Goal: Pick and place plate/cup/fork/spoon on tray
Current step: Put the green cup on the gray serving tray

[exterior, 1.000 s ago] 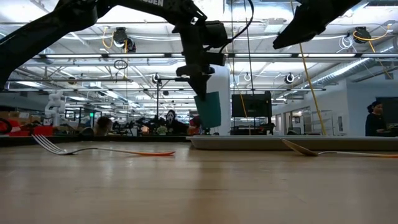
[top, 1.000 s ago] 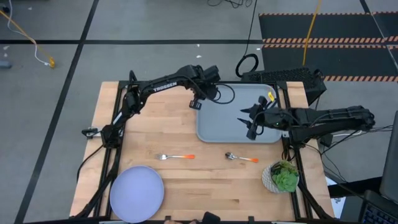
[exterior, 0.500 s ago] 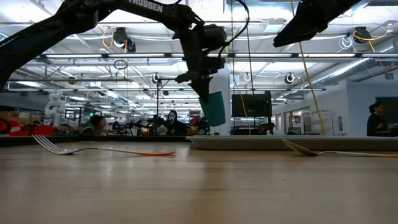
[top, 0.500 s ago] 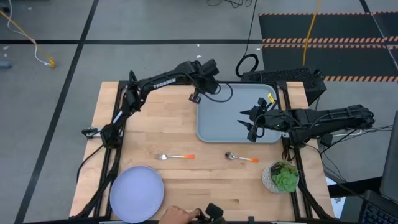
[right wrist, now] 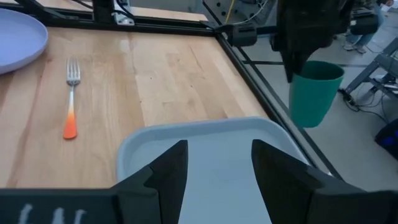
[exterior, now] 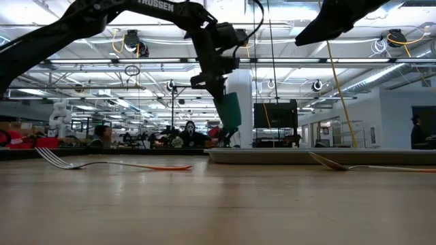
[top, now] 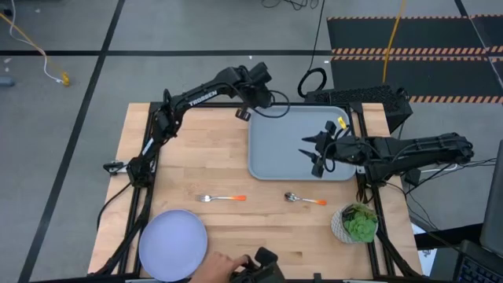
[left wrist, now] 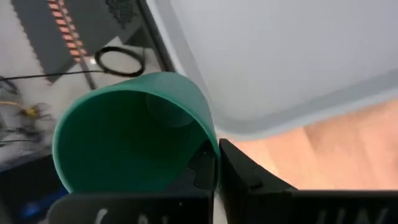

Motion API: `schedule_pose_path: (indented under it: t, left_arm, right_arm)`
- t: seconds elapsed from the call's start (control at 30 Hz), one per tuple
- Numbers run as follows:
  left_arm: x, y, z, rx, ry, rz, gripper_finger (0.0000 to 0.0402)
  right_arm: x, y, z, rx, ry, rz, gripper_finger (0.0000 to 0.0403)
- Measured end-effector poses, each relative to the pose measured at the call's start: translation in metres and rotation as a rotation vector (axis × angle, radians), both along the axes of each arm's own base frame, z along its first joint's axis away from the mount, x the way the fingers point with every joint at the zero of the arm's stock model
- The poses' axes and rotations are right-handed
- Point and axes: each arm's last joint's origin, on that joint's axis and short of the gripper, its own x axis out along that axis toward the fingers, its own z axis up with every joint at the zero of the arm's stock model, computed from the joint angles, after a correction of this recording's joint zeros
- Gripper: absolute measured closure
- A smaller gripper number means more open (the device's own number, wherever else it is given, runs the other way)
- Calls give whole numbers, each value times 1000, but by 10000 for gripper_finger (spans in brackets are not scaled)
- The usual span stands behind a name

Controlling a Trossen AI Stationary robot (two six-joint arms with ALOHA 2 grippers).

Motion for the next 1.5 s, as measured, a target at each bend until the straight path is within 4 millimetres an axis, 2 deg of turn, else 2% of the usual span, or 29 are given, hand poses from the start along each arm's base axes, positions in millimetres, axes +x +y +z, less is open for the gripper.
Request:
schedule_pose_path:
  t: [0.13, 0.33, 0.43, 0.77, 0.97, 1.2, 1.33, 1.5]
  left_arm:
    - [0, -3, -8, -115, -18, 1, 397]
    - [2, -9, -29, -149, 32, 17, 393]
    - [4, -11, -31, -98, 61, 66, 397]
    - [8, -31, 3, -25, 14, 96, 397]
    - [1, -45, 28, -23, -20, 85, 387]
    - [-15, -54, 52, -71, -60, 116, 392]
    - [-21, -56, 55, -100, -40, 137, 389]
    - [-29, -58, 51, -147, 36, 174, 394]
  right_arm:
    - [0, -1, 0, -1, -2, -4, 232]
    - [0, -1, 0, 11, -2, -8, 232]
    - [-1, -1, -3, 39, 13, -24, 232]
    - [-8, -1, -24, 168, 160, -125, 232]
    - [-2, 2, -50, 229, 332, 25, 232]
    - [8, 4, -83, 263, 606, 30, 232]
    - [13, 5, -100, 258, 730, 19, 232]
    - [17, 16, -112, 275, 827, 86, 232]
